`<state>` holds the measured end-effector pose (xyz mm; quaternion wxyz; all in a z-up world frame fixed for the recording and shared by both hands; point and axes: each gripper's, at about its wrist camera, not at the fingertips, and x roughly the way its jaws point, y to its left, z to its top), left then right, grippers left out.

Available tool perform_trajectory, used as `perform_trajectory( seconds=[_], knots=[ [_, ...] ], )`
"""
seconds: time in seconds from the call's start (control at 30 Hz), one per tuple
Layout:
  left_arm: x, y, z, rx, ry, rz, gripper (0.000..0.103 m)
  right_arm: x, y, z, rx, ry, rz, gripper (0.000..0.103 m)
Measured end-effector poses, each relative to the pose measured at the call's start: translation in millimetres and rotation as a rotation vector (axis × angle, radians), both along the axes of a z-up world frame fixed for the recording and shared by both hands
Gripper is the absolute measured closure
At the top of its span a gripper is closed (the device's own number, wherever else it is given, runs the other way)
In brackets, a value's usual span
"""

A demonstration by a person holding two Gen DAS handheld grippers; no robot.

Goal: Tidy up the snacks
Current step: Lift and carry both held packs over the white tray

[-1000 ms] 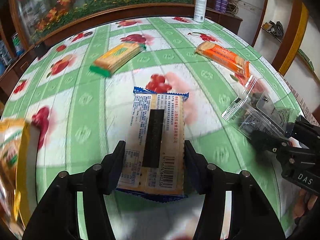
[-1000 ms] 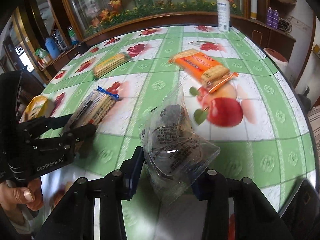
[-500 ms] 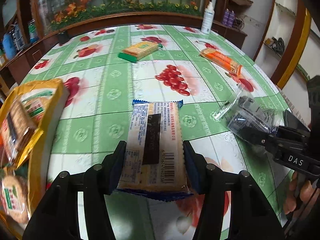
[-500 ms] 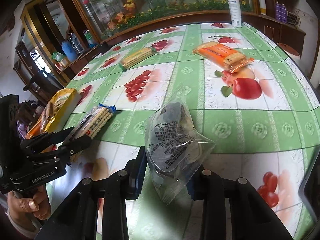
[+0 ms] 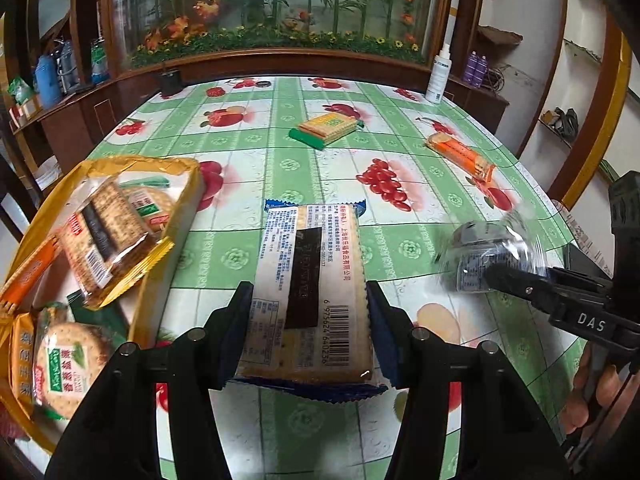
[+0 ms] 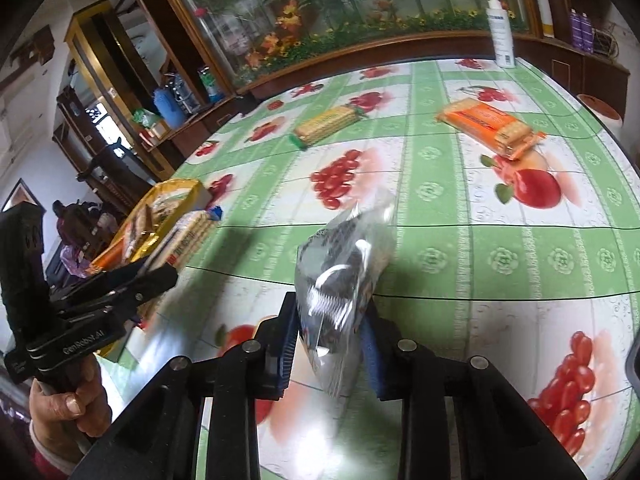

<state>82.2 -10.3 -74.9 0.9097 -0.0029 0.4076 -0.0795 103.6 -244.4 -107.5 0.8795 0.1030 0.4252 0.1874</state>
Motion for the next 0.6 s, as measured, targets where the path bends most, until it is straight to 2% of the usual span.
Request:
perform_trajectory(
  seconds=[0.6],
  knots=[
    [-18,19,19,0.023,-0.060,0.060,0.050,-9,16,18,0.073,-0.050,0.033,0.079]
  ],
)
